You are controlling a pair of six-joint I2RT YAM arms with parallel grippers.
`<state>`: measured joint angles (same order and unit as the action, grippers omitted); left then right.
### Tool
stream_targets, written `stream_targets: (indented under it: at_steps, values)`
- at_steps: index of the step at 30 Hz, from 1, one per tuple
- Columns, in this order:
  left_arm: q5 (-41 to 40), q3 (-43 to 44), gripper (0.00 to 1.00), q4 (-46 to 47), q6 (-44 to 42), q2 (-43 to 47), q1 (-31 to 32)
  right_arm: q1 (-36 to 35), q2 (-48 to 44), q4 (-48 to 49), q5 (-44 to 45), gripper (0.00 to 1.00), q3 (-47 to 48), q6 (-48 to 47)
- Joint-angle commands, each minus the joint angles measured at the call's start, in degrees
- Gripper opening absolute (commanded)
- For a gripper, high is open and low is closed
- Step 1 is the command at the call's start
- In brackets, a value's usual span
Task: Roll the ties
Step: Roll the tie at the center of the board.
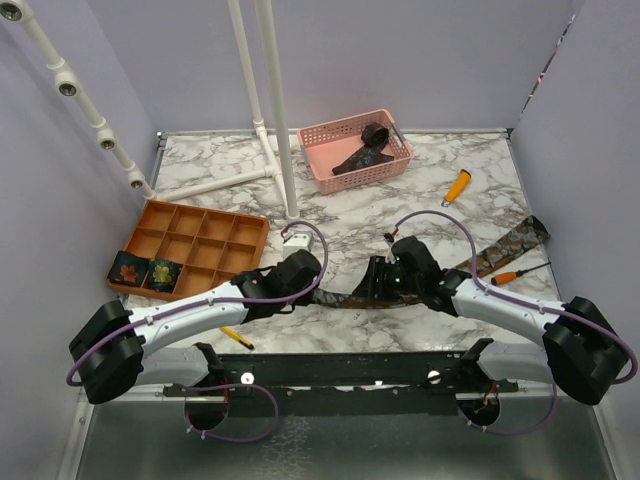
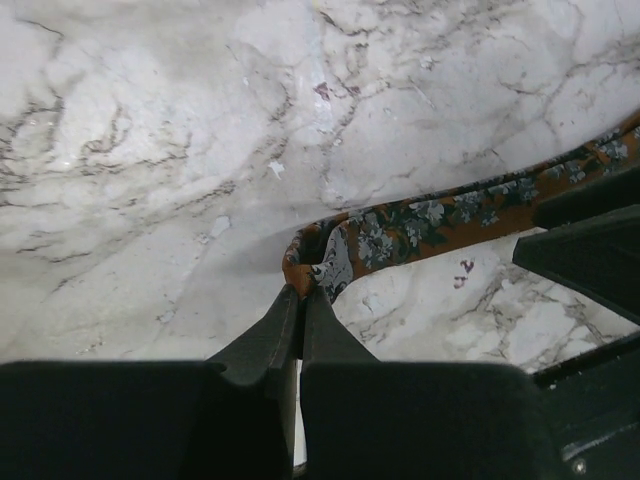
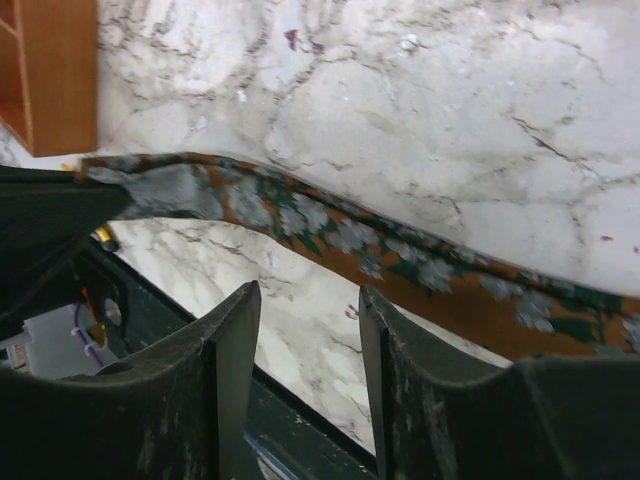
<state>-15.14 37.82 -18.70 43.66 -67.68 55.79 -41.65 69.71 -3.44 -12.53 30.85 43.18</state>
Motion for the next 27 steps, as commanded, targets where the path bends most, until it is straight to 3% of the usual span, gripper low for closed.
stream_targets:
  at_steps: [1,11,16,22,27]
  values:
    - [-11.44,5.62,0.0,-8.57,1.16,-2.79,2.07,-0.37,0.56,0.0,3.67,0.47,-2.51,1.98]
    - [-24.57,15.95,0.0,-19.24,3.6,-15.91,9.04,-0.36,-0.11,-0.3,5.35,0.44,-3.34,3.48]
    - [-28.12,21.28,0.0,-23.64,4.31,-21.83,11.62,-0.29,-4.64,-4.78,11.84,0.43,-4.48,6.32]
    - [-31.25,28.15,0.0,-29.23,4.24,-28.89,14.39,-0.28,-10.45,-13.36,25.51,0.43,-5.86,11.14]
    - [-31.43,31.45,0.0,-29.75,4.22,-32.59,16.11,1.17,-8.29,-15.51,26.73,0.43,-7.04,14.65]
